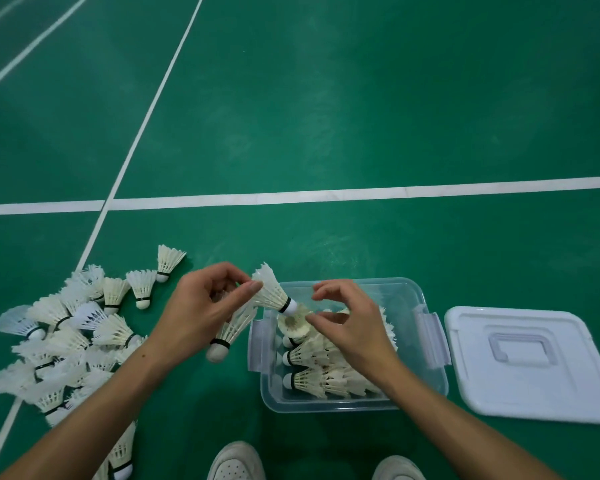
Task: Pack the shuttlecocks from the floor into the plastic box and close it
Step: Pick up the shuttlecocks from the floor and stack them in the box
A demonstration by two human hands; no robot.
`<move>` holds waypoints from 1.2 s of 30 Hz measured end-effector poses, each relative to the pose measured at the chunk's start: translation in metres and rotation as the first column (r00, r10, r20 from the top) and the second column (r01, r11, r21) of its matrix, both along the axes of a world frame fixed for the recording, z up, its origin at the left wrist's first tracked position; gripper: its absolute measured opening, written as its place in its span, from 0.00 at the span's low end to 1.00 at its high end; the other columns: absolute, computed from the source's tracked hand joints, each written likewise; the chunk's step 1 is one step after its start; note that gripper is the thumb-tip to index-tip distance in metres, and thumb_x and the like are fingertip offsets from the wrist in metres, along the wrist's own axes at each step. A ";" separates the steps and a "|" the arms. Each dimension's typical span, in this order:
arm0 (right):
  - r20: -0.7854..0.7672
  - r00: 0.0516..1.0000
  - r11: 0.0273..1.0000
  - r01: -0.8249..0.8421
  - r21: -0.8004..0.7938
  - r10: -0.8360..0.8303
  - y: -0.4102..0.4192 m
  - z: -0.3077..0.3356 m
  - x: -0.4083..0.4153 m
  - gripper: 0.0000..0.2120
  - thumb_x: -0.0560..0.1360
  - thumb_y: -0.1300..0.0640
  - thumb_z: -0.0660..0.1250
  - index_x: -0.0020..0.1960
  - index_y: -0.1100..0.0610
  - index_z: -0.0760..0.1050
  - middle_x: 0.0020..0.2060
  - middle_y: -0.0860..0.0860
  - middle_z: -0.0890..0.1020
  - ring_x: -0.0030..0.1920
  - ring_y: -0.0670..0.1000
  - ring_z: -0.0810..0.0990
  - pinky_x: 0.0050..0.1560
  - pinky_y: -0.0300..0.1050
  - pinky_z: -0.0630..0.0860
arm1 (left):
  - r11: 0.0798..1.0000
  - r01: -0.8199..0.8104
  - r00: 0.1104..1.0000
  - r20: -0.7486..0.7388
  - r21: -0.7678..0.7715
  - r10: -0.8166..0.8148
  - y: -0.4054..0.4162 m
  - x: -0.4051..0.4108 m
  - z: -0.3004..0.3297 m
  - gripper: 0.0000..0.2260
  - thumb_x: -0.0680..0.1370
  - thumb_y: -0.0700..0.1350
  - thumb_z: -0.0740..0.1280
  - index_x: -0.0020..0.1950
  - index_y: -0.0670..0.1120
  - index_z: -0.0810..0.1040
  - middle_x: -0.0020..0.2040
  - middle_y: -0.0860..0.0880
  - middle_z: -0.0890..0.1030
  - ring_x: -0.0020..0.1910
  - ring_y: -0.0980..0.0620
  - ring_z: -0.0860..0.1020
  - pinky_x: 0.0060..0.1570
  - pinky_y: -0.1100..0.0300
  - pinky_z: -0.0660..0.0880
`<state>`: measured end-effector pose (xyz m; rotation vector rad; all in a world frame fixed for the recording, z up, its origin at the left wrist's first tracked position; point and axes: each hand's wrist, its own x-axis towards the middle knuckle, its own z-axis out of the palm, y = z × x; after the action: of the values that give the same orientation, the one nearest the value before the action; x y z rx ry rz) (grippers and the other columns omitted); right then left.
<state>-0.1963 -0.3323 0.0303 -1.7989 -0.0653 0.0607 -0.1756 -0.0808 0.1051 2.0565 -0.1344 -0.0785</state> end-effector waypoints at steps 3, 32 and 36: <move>0.021 0.999 0.999 -0.050 0.004 0.050 -0.020 0.026 0.004 0.19 0.75 0.61 0.78 0.62 0.48 0.80 0.60 0.42 0.82 0.64 0.44 0.81 0.59 0.47 0.84 | 0.983 0.158 0.987 0.010 0.089 -0.159 -0.012 0.012 0.007 0.09 0.76 0.54 0.75 0.43 0.50 0.84 0.27 0.50 0.73 0.27 0.58 0.65 0.28 0.65 0.62; 0.156 0.987 0.651 0.102 -0.752 0.025 0.006 -0.010 -0.009 0.04 0.72 0.49 0.81 0.44 0.46 0.87 0.33 0.44 0.82 0.35 0.46 0.77 0.35 0.40 0.73 | 0.984 0.118 0.985 0.112 0.132 -0.133 -0.016 0.022 -0.009 0.13 0.69 0.57 0.78 0.46 0.51 0.84 0.37 0.52 0.82 0.34 0.50 0.78 0.35 0.60 0.75; 0.061 0.996 0.654 0.003 -0.757 0.067 0.011 -0.019 -0.003 0.07 0.78 0.46 0.73 0.55 0.46 0.86 0.41 0.44 0.80 0.46 0.47 0.72 0.47 0.43 0.66 | 0.976 0.162 0.975 0.127 0.145 -0.181 -0.017 0.017 -0.012 0.12 0.68 0.55 0.80 0.41 0.51 0.84 0.37 0.53 0.83 0.36 0.52 0.78 0.36 0.61 0.75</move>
<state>-0.1997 -0.3218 0.0117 -2.6583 -0.1497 0.0383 -0.1581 -0.0975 0.0928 2.1803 -0.4038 -0.0514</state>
